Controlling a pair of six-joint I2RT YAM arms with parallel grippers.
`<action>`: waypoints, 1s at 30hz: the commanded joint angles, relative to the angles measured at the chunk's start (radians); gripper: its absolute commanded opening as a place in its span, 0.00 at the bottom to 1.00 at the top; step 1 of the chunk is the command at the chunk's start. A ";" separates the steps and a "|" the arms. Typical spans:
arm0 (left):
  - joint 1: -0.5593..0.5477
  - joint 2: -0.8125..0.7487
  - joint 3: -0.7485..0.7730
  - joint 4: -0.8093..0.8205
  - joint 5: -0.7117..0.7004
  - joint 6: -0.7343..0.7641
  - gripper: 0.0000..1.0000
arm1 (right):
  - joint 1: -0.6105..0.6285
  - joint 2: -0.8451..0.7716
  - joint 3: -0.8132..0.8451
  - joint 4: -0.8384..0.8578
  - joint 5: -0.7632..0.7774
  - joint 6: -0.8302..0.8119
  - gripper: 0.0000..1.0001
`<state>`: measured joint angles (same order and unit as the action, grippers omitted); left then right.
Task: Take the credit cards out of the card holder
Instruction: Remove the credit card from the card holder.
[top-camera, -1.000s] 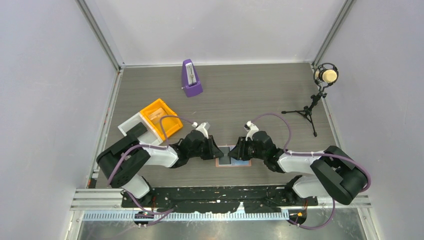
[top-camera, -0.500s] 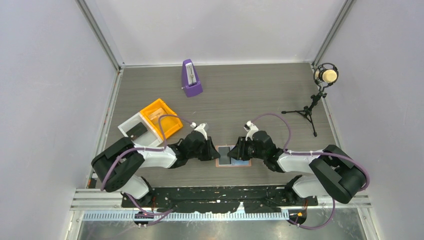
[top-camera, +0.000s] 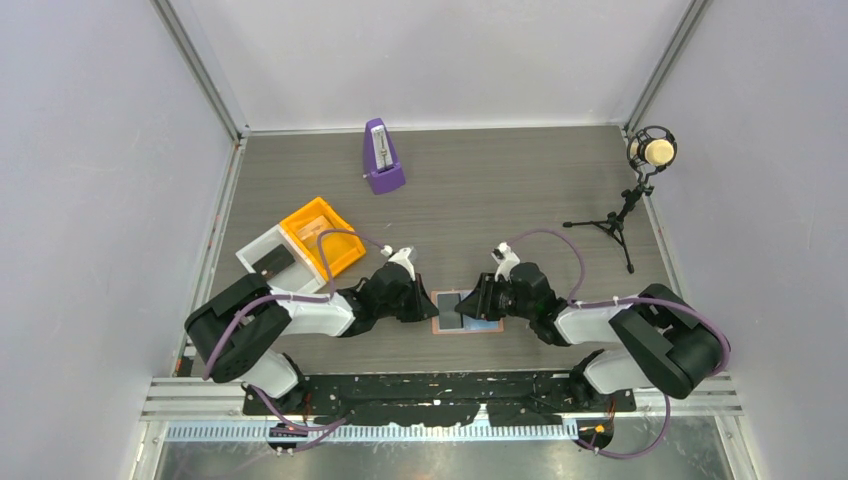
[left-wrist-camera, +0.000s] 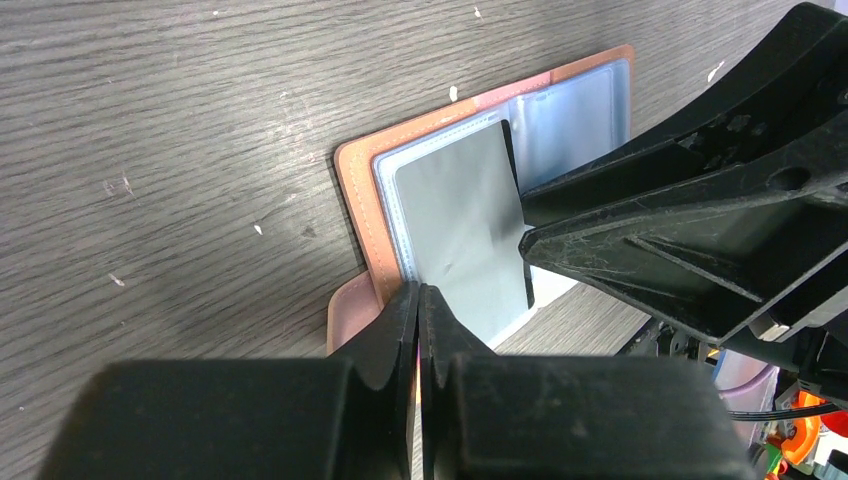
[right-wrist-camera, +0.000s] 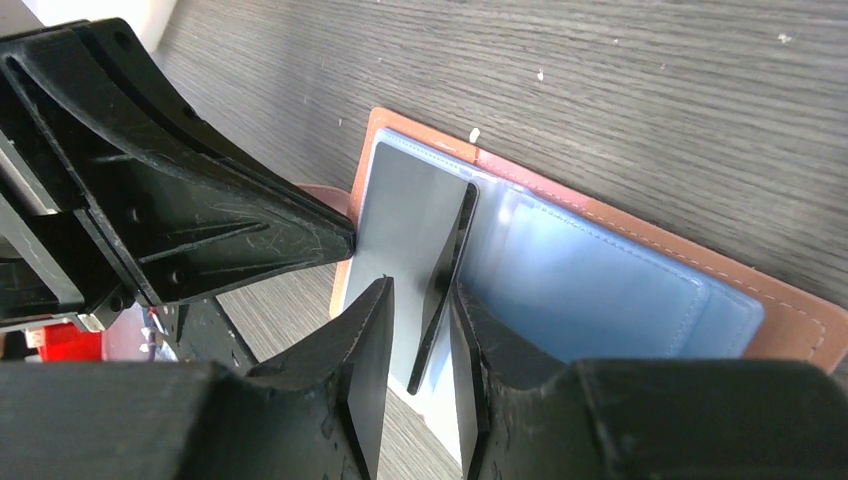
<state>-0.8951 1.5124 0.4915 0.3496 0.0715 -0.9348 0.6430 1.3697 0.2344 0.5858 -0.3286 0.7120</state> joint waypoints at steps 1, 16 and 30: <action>-0.019 0.038 0.002 -0.036 -0.005 0.017 0.01 | -0.018 0.040 -0.037 0.130 -0.056 0.037 0.33; -0.020 0.050 -0.010 -0.033 -0.018 0.014 0.00 | -0.072 0.160 -0.076 0.375 -0.180 0.101 0.06; -0.021 0.086 -0.003 -0.081 -0.039 0.017 0.00 | -0.167 0.104 -0.091 0.287 -0.247 0.071 0.05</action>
<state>-0.9043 1.5414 0.5041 0.3725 0.0658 -0.9390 0.4850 1.5131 0.1452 0.8845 -0.5339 0.7998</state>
